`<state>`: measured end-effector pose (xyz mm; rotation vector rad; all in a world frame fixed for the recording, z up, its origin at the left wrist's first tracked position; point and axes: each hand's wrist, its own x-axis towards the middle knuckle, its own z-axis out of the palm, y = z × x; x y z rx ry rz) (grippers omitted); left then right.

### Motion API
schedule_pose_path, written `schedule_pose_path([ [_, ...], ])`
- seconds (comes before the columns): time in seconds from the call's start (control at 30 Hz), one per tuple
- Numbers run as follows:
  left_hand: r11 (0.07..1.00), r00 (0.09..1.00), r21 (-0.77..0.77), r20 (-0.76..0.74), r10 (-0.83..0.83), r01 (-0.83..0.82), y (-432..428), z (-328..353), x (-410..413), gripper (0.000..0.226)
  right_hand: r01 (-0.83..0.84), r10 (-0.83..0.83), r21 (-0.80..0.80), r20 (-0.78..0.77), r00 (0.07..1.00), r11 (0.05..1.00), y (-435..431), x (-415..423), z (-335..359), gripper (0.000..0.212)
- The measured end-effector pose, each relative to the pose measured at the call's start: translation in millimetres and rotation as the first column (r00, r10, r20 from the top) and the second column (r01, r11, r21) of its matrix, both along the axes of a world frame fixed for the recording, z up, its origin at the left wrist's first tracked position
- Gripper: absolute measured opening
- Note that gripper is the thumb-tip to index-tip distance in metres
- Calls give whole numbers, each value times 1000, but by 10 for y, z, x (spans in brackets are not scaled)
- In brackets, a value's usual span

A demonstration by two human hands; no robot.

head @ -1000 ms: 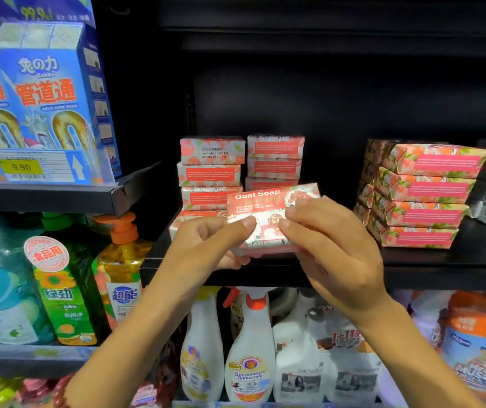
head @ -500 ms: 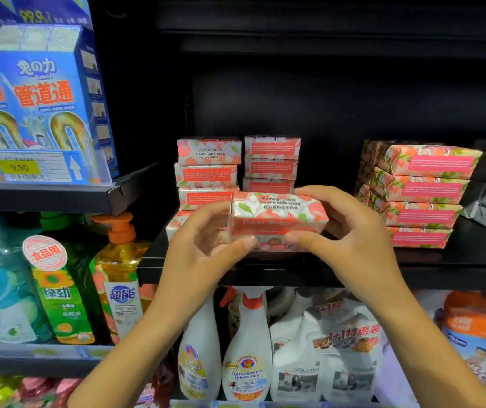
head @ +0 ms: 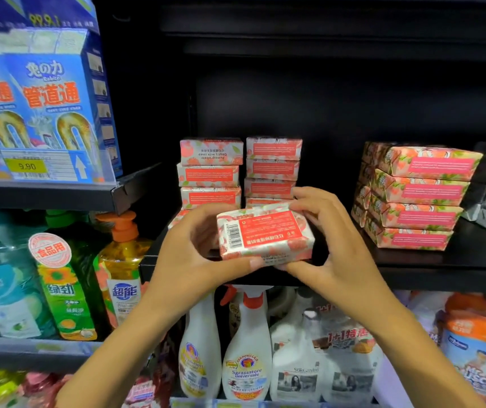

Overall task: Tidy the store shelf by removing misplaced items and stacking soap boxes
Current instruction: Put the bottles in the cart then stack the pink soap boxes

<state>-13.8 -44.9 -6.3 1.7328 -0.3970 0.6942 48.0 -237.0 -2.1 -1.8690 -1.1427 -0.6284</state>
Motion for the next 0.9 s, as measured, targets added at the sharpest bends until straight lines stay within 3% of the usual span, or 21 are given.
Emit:
schedule_pose_path([
  [0.07, 993, 992, 85, 102, 77, -86, 7, -37, -7, 66, -112, 118, 38, -307, 944, 993, -54, -7, 59, 82],
  [0.13, 978, 976, 163, 194, 96, -129, 21, -66, -9, 64, -165, 205, 125, -473, 857, 978, -88, -4, 115, 89],
  [0.3, 924, 918, 333, 395, 43, -187, -6, -147, 40, 54, -178, 234, 154, -560, 795, 972, -68, -19, 211, 61],
  [0.43, 903, 915, 387, 403, 17, -188, 29, -175, 105, 52, -158, 218, 163, -476, 852, 974, -50, -53, 190, 45],
  [0.53, 949, 971, 310, 237, -23, -53, 77, -156, 87, 74, -132, 208, 219, -368, 906, 967, -19, -99, 120, 42],
  [0.63, 991, 996, 114, 29, -79, 76, 73, -97, 49, 83, -29, 40, 164, -66, 997, 986, 55, -98, 11, 32],
  [0.73, 997, 998, 66, -52, -23, 26, 48, -76, 44, 74, -21, -6, 162, 165, 986, 987, 125, -39, -89, 23],
  [0.83, 1000, 998, -1, -68, 3, -3, 64, -105, 34, 70, -39, 2, 151, 240, 971, 988, 184, 3, -156, 23],
  [0.9, 999, 998, -6, -45, 47, -48, 107, -97, 15, 69, -26, -1, 133, 203, 979, 991, 217, 15, -170, 32],
])
